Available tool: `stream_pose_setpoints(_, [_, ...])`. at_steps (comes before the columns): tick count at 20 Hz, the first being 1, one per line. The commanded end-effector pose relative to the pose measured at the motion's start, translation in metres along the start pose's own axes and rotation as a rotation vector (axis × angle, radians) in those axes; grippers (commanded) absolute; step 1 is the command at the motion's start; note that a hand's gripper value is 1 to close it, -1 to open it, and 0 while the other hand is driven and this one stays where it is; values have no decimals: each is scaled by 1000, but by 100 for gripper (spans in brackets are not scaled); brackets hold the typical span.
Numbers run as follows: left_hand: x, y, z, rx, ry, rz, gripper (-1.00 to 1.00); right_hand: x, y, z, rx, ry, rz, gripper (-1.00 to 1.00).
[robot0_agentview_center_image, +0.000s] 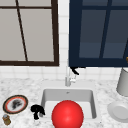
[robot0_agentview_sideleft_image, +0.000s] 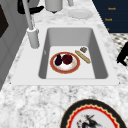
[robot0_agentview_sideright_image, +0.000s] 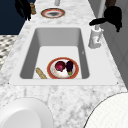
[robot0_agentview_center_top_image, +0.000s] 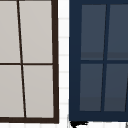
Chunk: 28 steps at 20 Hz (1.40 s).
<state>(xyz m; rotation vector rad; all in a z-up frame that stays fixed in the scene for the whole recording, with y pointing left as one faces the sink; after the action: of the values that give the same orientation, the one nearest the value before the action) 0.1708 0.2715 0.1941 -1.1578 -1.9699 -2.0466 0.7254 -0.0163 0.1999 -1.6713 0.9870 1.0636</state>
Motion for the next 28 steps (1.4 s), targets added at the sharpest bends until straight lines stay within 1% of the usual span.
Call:
stream_pose_setpoints(1, [0, 0, 0, 0, 0, 0, 0, -6, 9, -13, 3, -34, -90, -100])
stream_pose_setpoints(2, [0, 0, 0, 0, 0, 0, 0, -3, 5, -9, -23, -18, -85, -100])
stream_pose_setpoints(3, [0, 0, 0, 0, 0, 0, 0, 1, 9, -8, -9, -5, -106, -100])
stream_pose_setpoints(4, [0, 0, 0, 0, 0, 0, 0, 5, 14, -10, -21, 0, -111, -100])
stream_pose_setpoints(5, [0, 0, 0, 0, 0, 0, 0, -3, 15, -21, 16, -30, -47, -100])
stream_pose_setpoints(6, [0, 0, 0, 0, 0, 0, 0, -5, 7, -15, -9, -2, 21, -100])
stream_pose_setpoints(7, [0, 0, 0, 0, 0, 0, 0, -6, 9, -12, -7, 19, -1, -100])
stream_pose_setpoints(8, [0, 0, 0, 0, 0, 0, 0, -6, 9, -13, -6, 17, -1, -100])
stream_pose_setpoints(9, [0, 0, 0, 0, 0, 0, 0, -7, 13, -11, 14, 16, 2, -100])
stream_pose_setpoints(10, [0, 0, 0, 0, 0, 0, 0, -6, 10, -13, 9, 5, -1, -100])
stream_pose_setpoints(11, [0, 0, 0, 0, 0, 0, 0, -6, 9, -9, 27, 22, 11, -100])
stream_pose_setpoints(12, [0, 0, 0, 0, 0, 0, 0, -7, 23, -11, 43, 13, 0, -100])
stream_pose_setpoints(13, [0, 0, 0, 0, 0, 0, 0, -9, 28, -28, 23, -37, -43, -100])
stream_pose_setpoints(14, [0, 0, 0, 0, 0, 0, 0, -8, 31, -28, 28, -50, -51, -100])
stream_pose_setpoints(15, [0, 0, 0, 0, 0, 0, 0, -7, 31, -32, 16, -79, -56, -100])
stream_pose_setpoints(20, [0, 0, 0, 0, 0, 0, 0, -9, 42, -45, 6, -129, -86, -100])
stream_pose_setpoints(21, [0, 0, 0, 0, 0, 0, 0, -10, 45, -47, 7, -146, -87, -100])
stream_pose_setpoints(23, [0, 0, 0, 0, 0, 0, 0, -4, 47, -45, 11, -204, -91, -100])
stream_pose_setpoints(25, [0, 0, 0, 0, 0, 0, 0, -5, 47, -49, 16, -221, -111, -100])
stream_pose_setpoints(27, [0, 0, 0, 0, 0, 0, 0, -5, 48, -49, 6, -252, -114, -100])
stream_pose_setpoints(28, [0, 0, 0, 0, 0, 0, 0, -3, 48, -46, -8, -273, -107, -100])
